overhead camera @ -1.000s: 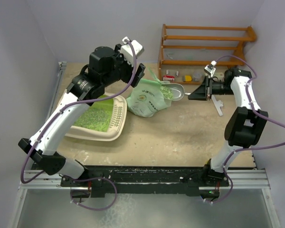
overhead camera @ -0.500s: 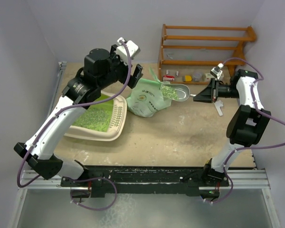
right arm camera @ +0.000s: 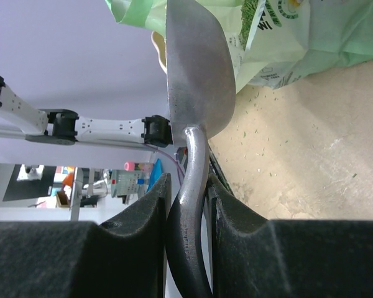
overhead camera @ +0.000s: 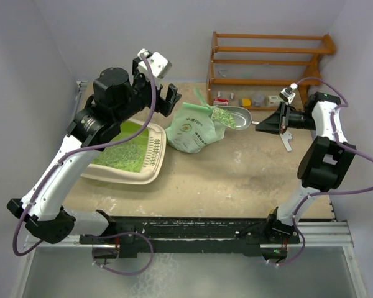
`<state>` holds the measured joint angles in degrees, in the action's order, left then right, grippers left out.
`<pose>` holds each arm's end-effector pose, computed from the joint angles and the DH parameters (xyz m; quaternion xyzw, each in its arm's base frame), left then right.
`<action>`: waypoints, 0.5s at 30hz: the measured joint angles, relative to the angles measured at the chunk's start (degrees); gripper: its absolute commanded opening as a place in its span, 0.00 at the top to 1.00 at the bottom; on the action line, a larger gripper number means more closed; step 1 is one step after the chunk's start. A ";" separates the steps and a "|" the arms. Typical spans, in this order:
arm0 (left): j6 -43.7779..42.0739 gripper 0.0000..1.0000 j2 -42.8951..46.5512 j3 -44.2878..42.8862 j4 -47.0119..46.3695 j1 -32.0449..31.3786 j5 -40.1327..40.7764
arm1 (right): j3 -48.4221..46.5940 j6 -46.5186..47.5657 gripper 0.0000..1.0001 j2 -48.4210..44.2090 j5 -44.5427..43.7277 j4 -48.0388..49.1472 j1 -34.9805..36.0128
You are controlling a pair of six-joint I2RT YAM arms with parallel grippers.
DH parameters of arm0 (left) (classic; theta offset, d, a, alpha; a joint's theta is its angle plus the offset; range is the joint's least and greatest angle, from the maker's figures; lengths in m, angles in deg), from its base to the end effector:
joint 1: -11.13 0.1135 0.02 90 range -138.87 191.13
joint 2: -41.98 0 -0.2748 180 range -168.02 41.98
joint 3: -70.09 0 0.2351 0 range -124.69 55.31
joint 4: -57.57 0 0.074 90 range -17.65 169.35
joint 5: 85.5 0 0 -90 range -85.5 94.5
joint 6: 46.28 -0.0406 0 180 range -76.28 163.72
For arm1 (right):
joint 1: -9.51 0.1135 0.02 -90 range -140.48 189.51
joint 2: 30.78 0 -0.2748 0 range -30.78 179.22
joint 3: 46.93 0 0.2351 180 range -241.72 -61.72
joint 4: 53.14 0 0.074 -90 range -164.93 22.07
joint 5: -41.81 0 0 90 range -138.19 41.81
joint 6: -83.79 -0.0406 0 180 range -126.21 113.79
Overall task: Fill the litter box with clean litter
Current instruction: Pour the cat litter into the litter box.
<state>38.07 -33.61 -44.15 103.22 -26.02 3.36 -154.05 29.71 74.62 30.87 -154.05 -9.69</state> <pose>0.1979 -0.1510 0.5125 0.2794 0.6949 -0.1870 0.6357 0.3105 -0.0659 0.3048 -0.0613 0.7681 0.5910 0.2388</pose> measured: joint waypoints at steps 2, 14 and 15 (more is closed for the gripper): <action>0.15 0.18 0.00 0.04 0.02 0.00 0.13 | 0.00 -0.02 1.00 0.20 0.00 0.00 -0.20; 0.59 0.17 1.40 2.23 -0.02 0.00 0.37 | 0.00 -1.55 1.00 0.85 0.63 0.00 -1.07; 0.59 0.17 1.66 2.43 0.02 0.00 0.44 | 0.00 -1.81 1.00 0.85 0.85 0.00 -1.14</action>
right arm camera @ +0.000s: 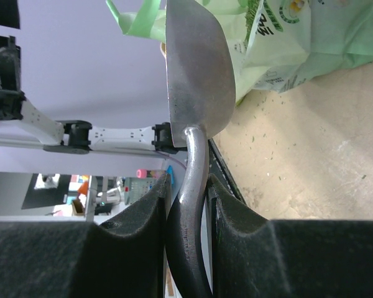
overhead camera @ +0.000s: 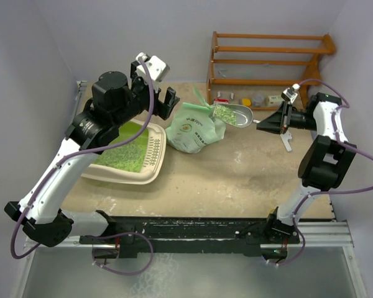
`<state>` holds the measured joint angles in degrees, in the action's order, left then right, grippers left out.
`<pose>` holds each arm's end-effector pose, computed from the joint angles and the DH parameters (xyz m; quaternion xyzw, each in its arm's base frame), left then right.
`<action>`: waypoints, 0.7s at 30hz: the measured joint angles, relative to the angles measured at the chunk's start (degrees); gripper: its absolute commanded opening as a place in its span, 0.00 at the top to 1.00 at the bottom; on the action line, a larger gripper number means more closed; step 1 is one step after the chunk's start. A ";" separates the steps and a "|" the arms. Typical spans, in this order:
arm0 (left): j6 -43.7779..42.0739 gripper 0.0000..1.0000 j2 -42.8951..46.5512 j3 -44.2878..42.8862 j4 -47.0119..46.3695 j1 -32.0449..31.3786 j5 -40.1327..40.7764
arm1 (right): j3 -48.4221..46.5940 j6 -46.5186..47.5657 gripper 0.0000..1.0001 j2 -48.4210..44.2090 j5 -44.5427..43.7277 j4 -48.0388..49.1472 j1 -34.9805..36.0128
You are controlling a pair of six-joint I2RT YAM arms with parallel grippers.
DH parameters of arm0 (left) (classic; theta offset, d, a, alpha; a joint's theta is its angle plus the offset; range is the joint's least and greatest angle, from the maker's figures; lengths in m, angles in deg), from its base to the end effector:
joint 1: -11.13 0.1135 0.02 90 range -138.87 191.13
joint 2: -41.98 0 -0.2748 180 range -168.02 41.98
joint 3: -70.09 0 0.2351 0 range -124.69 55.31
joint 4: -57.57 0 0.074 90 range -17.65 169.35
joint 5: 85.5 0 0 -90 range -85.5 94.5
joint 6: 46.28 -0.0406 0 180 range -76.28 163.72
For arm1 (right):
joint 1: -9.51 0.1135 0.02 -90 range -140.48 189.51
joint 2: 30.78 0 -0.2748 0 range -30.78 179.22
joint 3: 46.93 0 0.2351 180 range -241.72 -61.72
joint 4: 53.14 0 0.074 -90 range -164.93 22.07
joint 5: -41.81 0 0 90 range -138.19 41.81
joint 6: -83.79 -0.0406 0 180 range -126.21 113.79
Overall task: Fill the litter box with clean litter
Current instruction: Pour the cat litter into the litter box.
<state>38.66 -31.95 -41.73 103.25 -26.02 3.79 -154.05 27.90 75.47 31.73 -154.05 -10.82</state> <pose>0.1934 -0.1472 0.5064 0.2751 0.7015 -0.1862 0.6305 0.3119 -0.0729 0.3010 -0.0358 0.7648 0.5996 0.2330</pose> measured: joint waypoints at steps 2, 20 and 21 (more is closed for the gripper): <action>0.02 0.16 0.26 0.20 -0.02 0.00 0.11 | 0.00 -0.70 1.00 0.00 0.92 0.00 -0.22; 1.51 0.15 1.88 3.72 -1.14 0.00 0.81 | -8.22 -12.26 1.00 -3.61 4.22 0.02 -0.61; 1.60 0.15 2.14 4.17 -1.33 0.00 0.87 | -9.22 -13.16 1.00 -3.72 4.26 0.02 -0.57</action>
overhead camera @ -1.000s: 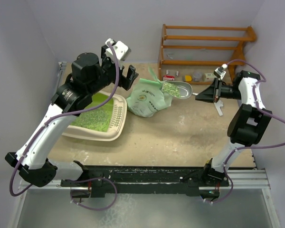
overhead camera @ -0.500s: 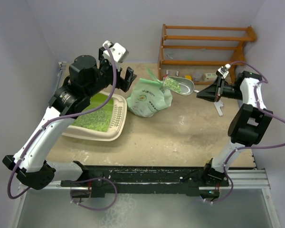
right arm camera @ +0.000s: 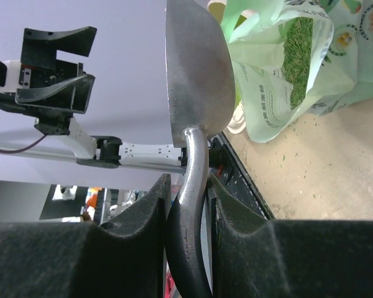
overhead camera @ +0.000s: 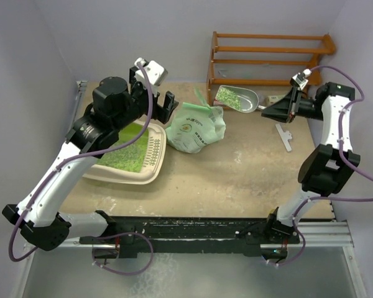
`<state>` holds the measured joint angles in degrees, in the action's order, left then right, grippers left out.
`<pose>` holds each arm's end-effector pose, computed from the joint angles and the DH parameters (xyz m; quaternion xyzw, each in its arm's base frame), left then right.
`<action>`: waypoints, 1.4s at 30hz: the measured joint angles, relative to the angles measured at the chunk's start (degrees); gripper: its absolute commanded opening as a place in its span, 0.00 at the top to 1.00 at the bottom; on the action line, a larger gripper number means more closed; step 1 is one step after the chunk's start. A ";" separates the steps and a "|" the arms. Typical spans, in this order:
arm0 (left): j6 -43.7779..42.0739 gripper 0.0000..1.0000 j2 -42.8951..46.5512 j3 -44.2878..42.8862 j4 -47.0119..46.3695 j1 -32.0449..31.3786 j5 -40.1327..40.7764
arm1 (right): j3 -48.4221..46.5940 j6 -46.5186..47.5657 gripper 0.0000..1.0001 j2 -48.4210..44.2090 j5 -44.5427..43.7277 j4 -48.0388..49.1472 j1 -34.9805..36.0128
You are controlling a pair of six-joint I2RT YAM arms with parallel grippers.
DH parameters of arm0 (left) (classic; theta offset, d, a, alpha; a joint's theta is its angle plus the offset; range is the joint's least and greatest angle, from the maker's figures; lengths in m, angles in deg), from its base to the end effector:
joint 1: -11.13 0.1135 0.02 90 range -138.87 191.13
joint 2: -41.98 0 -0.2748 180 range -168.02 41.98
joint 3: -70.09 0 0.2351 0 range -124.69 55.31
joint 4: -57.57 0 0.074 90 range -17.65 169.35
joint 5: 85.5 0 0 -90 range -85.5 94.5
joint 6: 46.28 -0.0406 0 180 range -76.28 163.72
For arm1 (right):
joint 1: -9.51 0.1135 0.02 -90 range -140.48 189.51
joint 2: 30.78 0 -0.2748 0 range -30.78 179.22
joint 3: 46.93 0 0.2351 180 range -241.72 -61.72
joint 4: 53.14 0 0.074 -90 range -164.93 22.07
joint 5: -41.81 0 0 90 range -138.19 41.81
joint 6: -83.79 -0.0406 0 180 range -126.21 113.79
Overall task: Fill the litter box with clean litter
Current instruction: Pour the cat litter into the litter box.
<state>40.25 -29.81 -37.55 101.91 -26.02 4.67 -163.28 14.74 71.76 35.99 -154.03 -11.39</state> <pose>0.1898 -0.1437 0.4953 0.2620 0.7107 -0.1880 0.6252 0.3058 -0.0736 0.3598 -0.0174 0.7418 0.6191 0.2570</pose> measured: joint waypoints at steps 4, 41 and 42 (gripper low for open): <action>0.81 0.15 0.98 1.42 -0.46 0.00 0.20 | -3.45 -3.96 1.00 -0.20 -0.02 0.87 1.20; 5.84 0.14 11.52 8.17 -0.76 0.00 5.88 | -0.79 -92.65 1.00 5.51 -2.21 100.04 37.92; 5.84 0.14 11.58 8.17 -0.76 0.00 5.95 | -2.05 -91.47 1.00 6.27 -2.25 99.01 38.71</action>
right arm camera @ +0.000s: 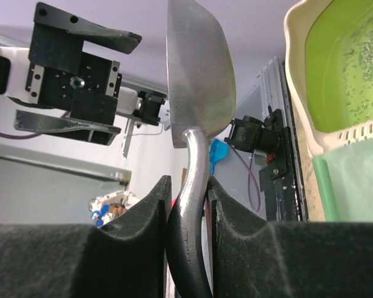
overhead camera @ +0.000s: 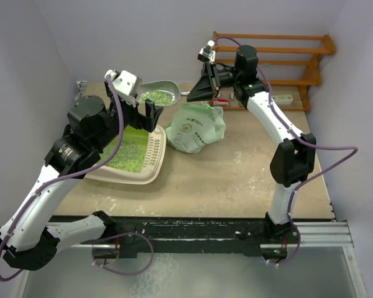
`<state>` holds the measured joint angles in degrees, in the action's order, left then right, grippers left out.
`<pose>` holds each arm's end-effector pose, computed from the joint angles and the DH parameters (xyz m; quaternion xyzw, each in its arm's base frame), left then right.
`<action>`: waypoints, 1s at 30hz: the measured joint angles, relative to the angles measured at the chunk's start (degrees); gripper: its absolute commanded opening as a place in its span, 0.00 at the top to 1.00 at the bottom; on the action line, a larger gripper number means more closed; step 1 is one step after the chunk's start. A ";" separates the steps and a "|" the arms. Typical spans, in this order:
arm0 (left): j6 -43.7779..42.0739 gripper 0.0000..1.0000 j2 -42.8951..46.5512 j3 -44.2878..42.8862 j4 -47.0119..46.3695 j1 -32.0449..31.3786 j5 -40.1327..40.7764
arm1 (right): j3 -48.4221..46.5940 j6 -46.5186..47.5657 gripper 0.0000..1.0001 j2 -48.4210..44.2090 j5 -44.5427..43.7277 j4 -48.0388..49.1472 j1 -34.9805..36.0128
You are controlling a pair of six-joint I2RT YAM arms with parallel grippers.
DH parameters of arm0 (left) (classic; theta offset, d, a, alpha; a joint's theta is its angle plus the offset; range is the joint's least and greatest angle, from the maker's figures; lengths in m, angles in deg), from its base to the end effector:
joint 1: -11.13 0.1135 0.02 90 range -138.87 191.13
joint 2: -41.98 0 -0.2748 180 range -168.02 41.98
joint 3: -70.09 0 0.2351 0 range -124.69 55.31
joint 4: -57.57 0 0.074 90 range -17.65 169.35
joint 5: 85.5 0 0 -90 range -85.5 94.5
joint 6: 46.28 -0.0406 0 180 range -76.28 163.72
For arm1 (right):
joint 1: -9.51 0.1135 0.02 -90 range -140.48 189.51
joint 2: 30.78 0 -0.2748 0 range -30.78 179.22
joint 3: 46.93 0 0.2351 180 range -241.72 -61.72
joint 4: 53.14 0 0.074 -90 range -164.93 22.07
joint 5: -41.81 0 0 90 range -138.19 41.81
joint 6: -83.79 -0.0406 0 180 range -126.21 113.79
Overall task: Fill the litter box with clean litter
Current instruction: Pour the cat litter into the litter box.
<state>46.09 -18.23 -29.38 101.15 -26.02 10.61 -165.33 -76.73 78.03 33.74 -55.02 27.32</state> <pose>0.1457 -0.1050 0.4922 0.1843 0.7096 -0.1928 0.6522 0.3870 0.1665 0.4235 -0.2218 0.6644 0.7056 0.1074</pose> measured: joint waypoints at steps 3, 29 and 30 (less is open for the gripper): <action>-0.02 0.14 0.31 0.00 0.04 0.00 0.17 | -2.60 2.62 1.00 1.70 -0.20 -2.10 2.29; -0.48 0.14 5.95 -0.02 3.45 0.00 3.98 | -27.85 29.00 1.00 19.69 -8.28 -30.99 11.37; -0.48 0.14 6.03 0.02 3.45 0.00 4.15 | -29.55 31.04 1.00 20.35 -9.38 -33.20 11.50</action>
<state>45.61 -12.19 -29.36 104.60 -26.02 14.77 -194.88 -45.70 98.38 24.36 -88.22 38.81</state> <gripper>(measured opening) 0.861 0.273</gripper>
